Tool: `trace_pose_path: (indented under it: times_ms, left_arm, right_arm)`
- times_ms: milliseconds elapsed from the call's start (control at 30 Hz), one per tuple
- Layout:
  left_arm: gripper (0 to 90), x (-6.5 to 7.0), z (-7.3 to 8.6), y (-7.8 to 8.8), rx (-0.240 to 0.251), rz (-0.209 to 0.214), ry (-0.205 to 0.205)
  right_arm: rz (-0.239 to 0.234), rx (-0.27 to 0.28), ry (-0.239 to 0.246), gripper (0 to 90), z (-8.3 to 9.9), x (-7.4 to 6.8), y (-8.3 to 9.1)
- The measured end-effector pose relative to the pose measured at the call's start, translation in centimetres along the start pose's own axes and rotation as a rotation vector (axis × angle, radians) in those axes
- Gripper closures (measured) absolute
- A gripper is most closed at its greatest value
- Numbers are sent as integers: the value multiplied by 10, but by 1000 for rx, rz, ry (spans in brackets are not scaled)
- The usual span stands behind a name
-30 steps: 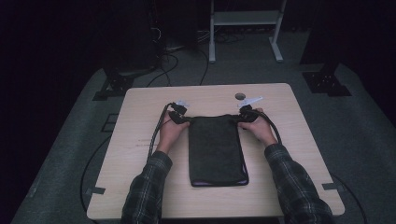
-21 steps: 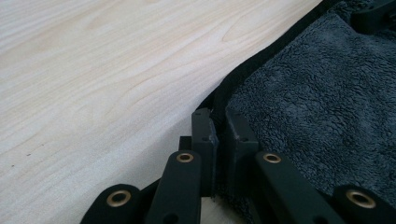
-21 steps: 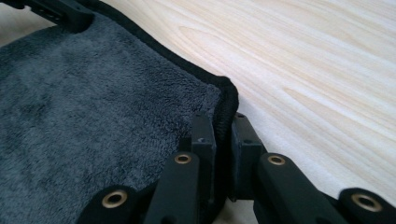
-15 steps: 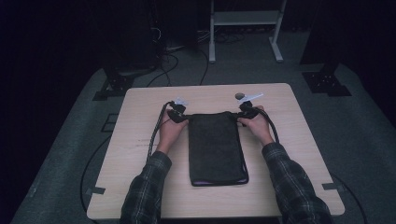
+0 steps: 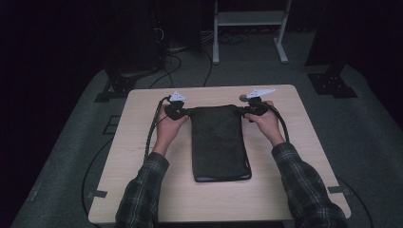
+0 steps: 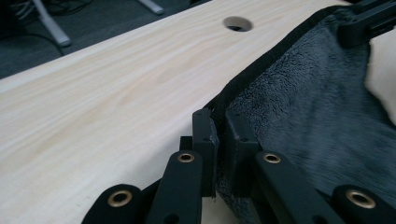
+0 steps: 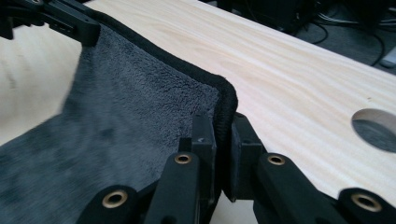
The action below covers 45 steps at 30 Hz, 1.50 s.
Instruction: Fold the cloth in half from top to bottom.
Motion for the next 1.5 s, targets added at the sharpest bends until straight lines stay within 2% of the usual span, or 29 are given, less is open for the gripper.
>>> trace_pose_path:
  times_ms: [100, 367, 500, 633, 867, 1267, 1500]
  left_arm:
    - [840, 3, 6, 7, 1, 33, -1]
    - [841, 11, 21, 19, 19, 105, 38]
    - [841, 18, 30, 26, -7, 111, 35]
    - [841, 26, 39, 32, -28, 126, 31]
    - [839, 35, 53, 40, -49, 171, 54]
    - [839, 57, 79, 59, -99, 195, 23]
    - [839, 69, 87, 69, -101, 205, 4]
  right_arm:
    - [-20, 27, -1, 818, 5, -6, 6]
    - [-42, 42, 2, 817, 13, -21, 20]
    - [-51, 41, 5, 816, 17, -31, 25]
    - [-57, 24, 39, 816, 24, -42, 29]
    - [-79, 18, 47, 815, 35, -58, 39]
    - [-106, 19, 89, 813, 51, -91, 62]
    - [-117, 24, 107, 812, 56, -108, 74]
Point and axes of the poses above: each handheld gripper's, and its own axes: y roughly backward along the jaws, z roughly out of its underside, x roughly to its right, the point moved 2 cm from there along -y, roughly forward along the jaws, and after that the axes turned 15 degrees about y, right-handed, at the moved point
